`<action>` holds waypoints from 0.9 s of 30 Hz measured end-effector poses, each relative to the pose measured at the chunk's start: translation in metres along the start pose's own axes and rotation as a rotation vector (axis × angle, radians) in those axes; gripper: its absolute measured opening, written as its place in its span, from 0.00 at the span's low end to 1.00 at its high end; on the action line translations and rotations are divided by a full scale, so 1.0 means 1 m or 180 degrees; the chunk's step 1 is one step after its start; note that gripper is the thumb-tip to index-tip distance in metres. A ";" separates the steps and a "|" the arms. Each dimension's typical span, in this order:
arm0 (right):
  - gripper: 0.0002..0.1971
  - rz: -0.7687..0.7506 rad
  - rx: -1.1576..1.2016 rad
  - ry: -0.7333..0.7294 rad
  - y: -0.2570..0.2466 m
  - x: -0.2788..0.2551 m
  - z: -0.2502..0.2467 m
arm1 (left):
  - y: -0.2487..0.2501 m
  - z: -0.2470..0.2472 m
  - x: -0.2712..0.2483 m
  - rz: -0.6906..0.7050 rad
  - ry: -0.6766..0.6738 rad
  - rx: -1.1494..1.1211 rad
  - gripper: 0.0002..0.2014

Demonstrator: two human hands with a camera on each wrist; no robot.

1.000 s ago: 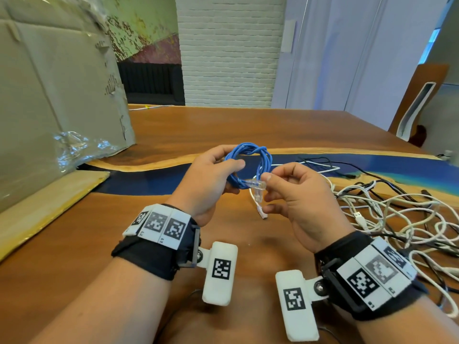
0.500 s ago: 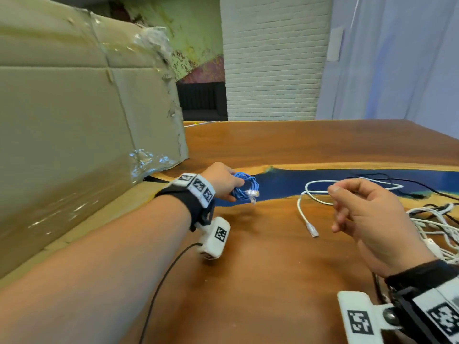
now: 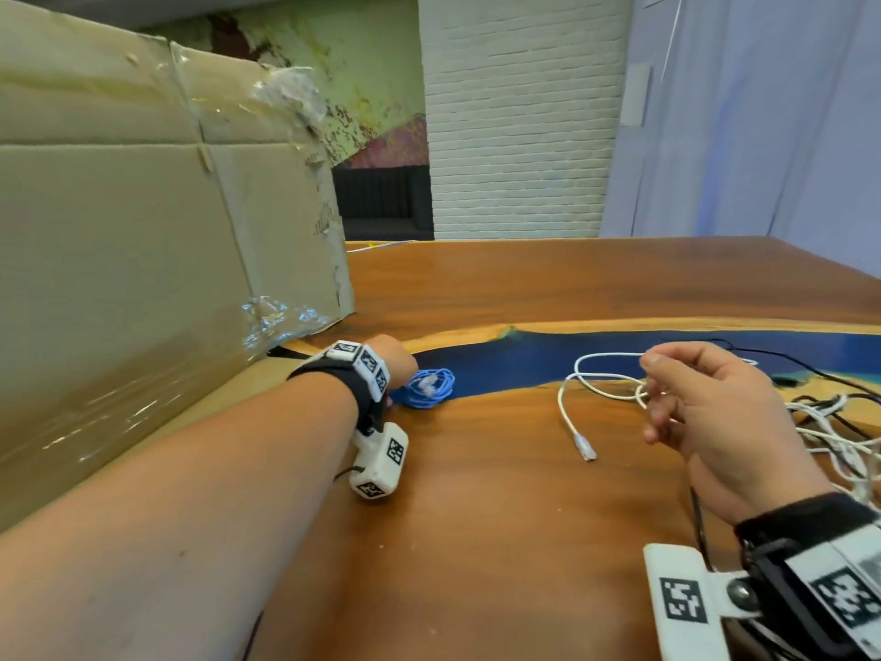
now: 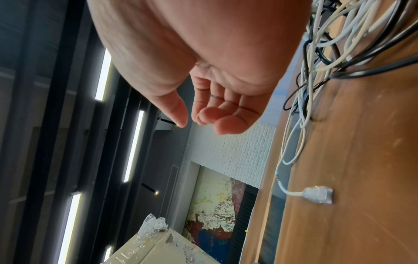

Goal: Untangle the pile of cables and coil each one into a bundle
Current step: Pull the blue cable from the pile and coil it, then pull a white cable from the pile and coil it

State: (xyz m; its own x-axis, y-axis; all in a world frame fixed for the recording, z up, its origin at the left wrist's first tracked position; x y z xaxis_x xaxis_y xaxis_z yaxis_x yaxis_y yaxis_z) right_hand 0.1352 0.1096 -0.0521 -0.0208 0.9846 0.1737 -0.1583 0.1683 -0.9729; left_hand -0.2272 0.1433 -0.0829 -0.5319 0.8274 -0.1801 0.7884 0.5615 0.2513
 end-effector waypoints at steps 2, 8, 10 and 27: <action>0.02 -0.0002 0.0060 0.0059 -0.002 0.001 -0.005 | 0.007 -0.005 0.002 0.0113 0.0033 0.0209 0.16; 0.01 -0.0079 -0.0021 0.0112 -0.011 0.012 -0.017 | 0.099 -0.032 -0.040 0.0825 0.0606 -0.0351 0.13; 0.04 -0.0181 -0.0486 -0.0006 -0.018 0.017 -0.027 | 0.140 -0.021 -0.057 0.1165 0.0537 -0.0480 0.13; 0.15 0.0307 -0.0803 0.0387 0.001 0.031 -0.067 | 0.212 0.032 -0.092 0.1668 -0.0045 -0.1578 0.06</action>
State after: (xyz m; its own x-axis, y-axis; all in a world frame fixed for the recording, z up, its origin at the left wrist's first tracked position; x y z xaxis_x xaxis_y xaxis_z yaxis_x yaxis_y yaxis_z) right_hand 0.2009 0.1434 -0.0583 0.0969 0.9926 0.0739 0.0893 0.0652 -0.9939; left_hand -0.0015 0.1859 -0.0432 -0.1155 0.9908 0.0711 0.7041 0.0312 0.7095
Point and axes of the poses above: each hand's wrist, its own x-axis towards the middle knuckle, its own z-axis out of the palm, y = z × x, the point moved 7 cm from there along x, towards the middle knuckle, and after that the axes turned 3 degrees about y, right-handed, at the moved point
